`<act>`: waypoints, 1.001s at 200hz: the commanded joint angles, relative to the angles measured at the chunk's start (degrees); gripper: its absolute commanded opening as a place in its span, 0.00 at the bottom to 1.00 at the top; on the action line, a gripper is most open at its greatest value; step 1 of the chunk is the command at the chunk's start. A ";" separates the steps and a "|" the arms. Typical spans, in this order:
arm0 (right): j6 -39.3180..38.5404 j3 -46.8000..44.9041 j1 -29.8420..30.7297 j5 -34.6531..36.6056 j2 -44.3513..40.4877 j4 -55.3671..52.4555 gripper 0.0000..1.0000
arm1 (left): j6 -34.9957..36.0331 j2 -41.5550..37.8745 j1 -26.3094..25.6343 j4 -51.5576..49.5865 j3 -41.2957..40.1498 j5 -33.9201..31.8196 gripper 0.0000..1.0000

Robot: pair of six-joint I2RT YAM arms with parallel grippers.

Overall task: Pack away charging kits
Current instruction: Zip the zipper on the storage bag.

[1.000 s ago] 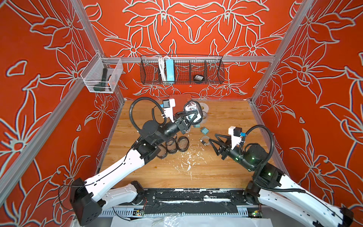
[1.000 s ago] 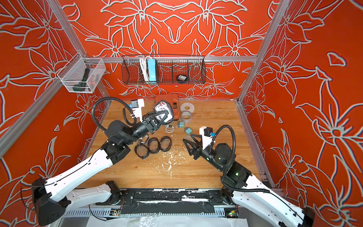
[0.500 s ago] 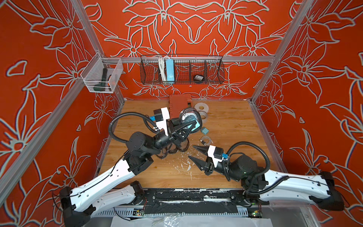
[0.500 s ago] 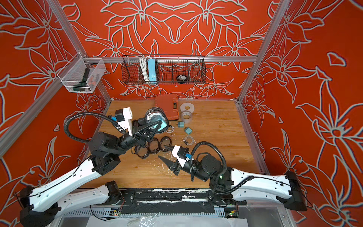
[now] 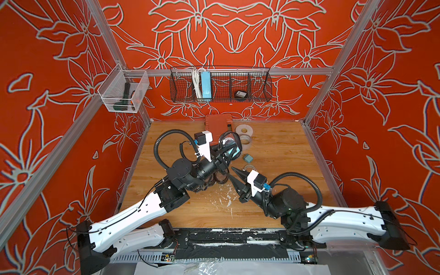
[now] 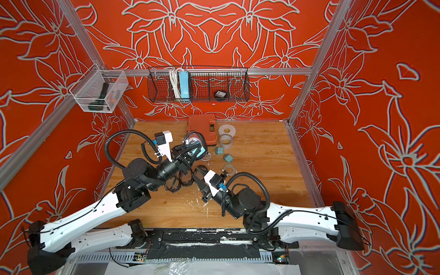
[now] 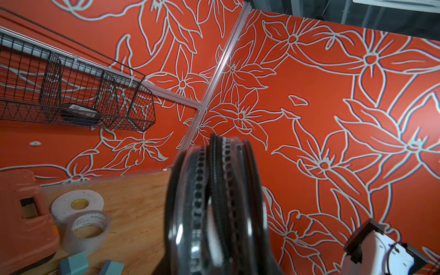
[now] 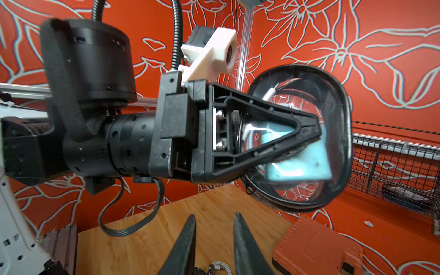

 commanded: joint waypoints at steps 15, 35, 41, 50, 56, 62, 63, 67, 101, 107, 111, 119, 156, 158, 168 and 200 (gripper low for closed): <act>-3.82 3.83 0.24 7.43 3.04 4.72 0.25 | -4.91 0.30 -0.35 -3.33 3.48 -2.73 0.00; -4.75 4.02 0.20 9.27 4.21 6.61 0.24 | -7.17 0.15 -0.35 -4.89 3.92 -3.16 0.00; -4.79 3.97 0.14 9.69 4.42 7.12 0.24 | -7.81 0.01 -0.35 -5.12 3.91 -3.11 0.00; -4.72 3.94 0.17 10.52 4.62 7.97 0.24 | -8.72 -0.26 -0.35 -5.22 3.83 -2.90 0.00; -4.68 3.82 0.18 10.92 4.71 8.44 0.24 | -9.08 -0.49 -0.35 -5.11 3.70 -2.65 0.00; -4.68 3.75 0.14 11.05 4.70 8.74 0.24 | -9.48 -0.65 -0.35 -5.01 3.52 -2.43 0.00; -4.68 3.73 0.12 11.00 4.71 8.71 0.24 | -9.56 -0.70 -0.35 -5.01 3.50 -2.42 0.00; -4.69 3.71 0.18 10.84 4.59 8.68 0.24 | -9.85 -0.88 -0.35 -4.94 3.43 -2.34 0.00; -4.42 4.99 0.11 11.43 5.57 8.56 0.24 | -11.18 -1.19 -0.35 -4.29 3.20 -0.58 0.00; -4.51 5.19 0.12 11.80 5.87 8.68 0.24 | -11.31 -1.19 -0.35 -4.39 3.17 -0.48 0.00; -4.53 5.39 0.11 12.13 6.08 8.85 0.24 | -11.47 -1.19 -0.35 -4.46 3.21 -0.48 0.00; -4.50 5.77 0.11 12.52 6.52 9.11 0.24 | -11.79 -1.19 -0.33 -4.68 3.21 -0.47 0.00; -4.82 8.20 0.16 12.95 9.22 9.13 0.22 | -13.22 -1.28 -0.35 -4.74 2.95 0.78 0.00; -4.78 8.37 0.14 12.97 9.34 9.17 0.22 | -13.29 -1.28 -0.35 -4.74 2.95 0.89 0.00; -4.68 8.98 0.12 13.44 10.13 9.45 0.22 | -13.75 -1.19 -0.38 -5.02 2.99 1.19 0.00; -3.98 10.19 0.02 15.00 11.44 10.81 0.19 | -15.40 -1.11 -0.44 -5.95 2.86 1.72 0.00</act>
